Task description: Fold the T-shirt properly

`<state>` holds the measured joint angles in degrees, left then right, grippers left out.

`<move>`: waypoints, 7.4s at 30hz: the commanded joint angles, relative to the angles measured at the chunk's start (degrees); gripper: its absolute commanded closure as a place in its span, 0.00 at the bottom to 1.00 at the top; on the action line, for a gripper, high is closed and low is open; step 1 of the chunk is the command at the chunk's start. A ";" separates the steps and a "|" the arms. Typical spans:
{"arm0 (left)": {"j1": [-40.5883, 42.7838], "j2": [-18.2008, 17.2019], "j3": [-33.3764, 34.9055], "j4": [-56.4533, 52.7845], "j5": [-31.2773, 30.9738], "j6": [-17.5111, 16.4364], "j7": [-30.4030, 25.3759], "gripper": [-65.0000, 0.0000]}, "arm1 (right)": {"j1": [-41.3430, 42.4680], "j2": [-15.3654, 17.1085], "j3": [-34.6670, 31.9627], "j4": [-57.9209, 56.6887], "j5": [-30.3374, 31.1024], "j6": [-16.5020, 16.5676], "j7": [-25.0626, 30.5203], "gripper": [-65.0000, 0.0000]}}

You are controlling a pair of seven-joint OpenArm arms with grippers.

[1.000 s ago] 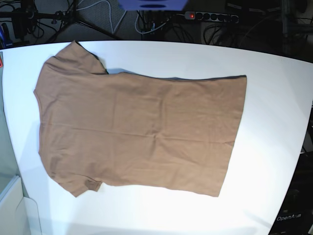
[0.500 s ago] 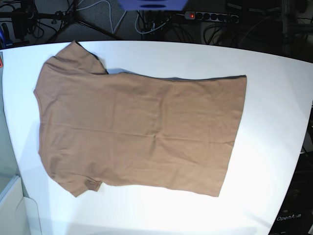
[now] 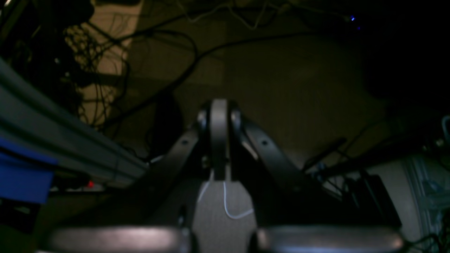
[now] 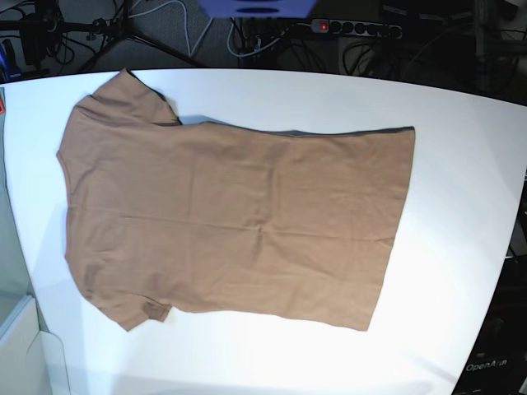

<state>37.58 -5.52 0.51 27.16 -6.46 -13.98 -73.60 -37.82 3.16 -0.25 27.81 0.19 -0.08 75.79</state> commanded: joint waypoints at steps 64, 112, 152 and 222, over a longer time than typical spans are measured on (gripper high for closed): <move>10.20 0.20 -4.25 56.05 -0.53 -0.13 36.20 0.66 | -12.24 2.69 -0.14 58.47 0.21 0.30 -32.23 0.61; 10.20 -0.06 -10.05 56.23 -0.44 -0.13 41.82 0.66 | -12.68 12.01 -0.94 68.93 62.54 9.18 -62.91 0.56; 10.29 0.38 -11.72 56.23 -0.44 -0.13 41.74 0.66 | -7.06 12.27 -1.20 66.30 62.54 9.09 -76.01 0.98; -17.85 -3.05 -28.60 53.50 -21.72 -18.42 107.93 0.68 | -7.06 13.41 -0.94 66.30 62.36 9.18 -77.50 0.99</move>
<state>19.05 -8.40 -28.23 80.77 -30.33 -33.28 30.46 -44.42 16.03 -1.56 93.45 62.08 8.56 -2.61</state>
